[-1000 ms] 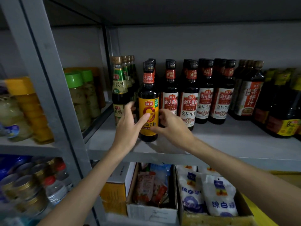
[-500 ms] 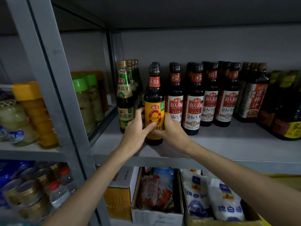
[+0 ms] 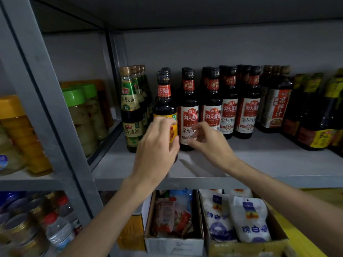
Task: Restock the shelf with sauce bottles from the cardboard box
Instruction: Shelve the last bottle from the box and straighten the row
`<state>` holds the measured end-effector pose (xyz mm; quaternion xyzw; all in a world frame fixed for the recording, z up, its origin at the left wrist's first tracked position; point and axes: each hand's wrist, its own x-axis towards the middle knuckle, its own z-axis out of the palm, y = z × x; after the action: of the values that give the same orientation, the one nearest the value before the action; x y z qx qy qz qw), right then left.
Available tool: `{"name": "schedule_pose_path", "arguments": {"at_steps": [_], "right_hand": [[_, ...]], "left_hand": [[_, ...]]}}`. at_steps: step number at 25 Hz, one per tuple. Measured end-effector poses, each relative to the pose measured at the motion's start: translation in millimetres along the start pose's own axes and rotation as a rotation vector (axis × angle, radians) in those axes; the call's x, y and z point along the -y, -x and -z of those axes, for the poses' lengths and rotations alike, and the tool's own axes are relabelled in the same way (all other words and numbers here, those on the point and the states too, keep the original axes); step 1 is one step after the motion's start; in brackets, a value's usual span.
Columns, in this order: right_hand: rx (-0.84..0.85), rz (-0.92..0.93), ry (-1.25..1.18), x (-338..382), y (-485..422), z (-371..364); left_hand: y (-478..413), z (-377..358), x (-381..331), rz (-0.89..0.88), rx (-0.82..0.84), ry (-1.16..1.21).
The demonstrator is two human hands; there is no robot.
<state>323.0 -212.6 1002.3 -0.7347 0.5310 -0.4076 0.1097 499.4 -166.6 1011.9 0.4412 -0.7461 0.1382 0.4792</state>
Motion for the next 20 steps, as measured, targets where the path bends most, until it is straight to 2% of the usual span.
{"name": "schedule_pose_path", "arguments": {"at_steps": [4, 8, 12, 15, 20], "right_hand": [[-0.152, -0.119, 0.099, -29.0, -4.4, 32.9], [-0.010, -0.207, -0.035, -52.5, -22.1, 43.8], [0.123, -0.144, -0.094, -58.7, -33.8, 32.9], [0.122, -0.120, -0.168, -64.7, -40.0, 30.6], [0.095, -0.110, -0.126, -76.7, -48.1, 24.1]], "left_hand": [[-14.6, -32.1, -31.3, 0.005, 0.296, -0.005], [-23.0, -72.3, -35.1, 0.057, 0.464, -0.122], [-28.3, -89.8, -32.3, 0.124, 0.472, -0.190], [-30.3, -94.0, -33.5, 0.140, 0.452, -0.207], [-28.1, -96.4, -31.8, 0.155, 0.464, -0.222]]}}
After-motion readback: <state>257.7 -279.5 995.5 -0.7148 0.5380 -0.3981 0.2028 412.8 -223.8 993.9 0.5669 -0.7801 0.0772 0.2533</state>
